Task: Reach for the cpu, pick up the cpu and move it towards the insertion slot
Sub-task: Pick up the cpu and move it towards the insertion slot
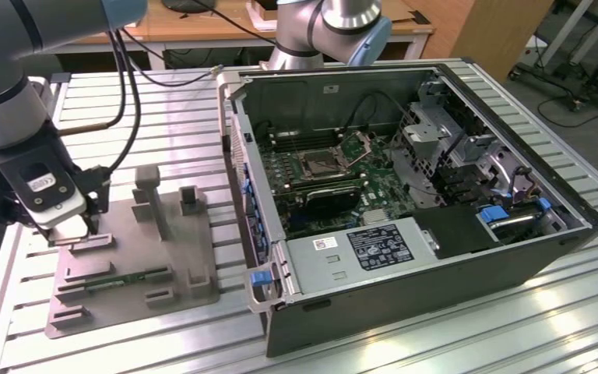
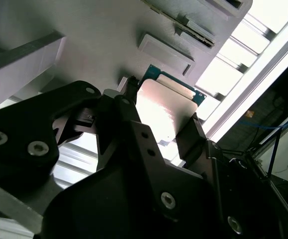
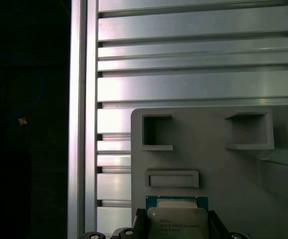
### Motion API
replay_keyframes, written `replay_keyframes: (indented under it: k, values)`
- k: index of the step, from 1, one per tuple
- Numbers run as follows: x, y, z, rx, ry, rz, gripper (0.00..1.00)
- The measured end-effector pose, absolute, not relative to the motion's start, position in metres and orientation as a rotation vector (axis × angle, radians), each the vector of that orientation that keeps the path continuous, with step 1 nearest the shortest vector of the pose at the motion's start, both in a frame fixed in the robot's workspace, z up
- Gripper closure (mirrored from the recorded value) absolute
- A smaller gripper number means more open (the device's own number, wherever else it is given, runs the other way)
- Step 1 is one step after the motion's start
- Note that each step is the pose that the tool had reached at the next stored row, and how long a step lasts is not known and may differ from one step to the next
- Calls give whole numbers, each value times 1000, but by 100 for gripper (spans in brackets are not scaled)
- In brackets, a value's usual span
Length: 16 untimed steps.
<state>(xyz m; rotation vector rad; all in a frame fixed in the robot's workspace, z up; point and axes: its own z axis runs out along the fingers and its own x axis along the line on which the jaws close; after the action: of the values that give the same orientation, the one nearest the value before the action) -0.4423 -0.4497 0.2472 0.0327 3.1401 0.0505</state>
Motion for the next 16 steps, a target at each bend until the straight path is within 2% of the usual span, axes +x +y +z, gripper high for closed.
replay_keyframes:
  k: [16]
  values:
    - [-442, -450, 252, 33, 3140, 50, 45]
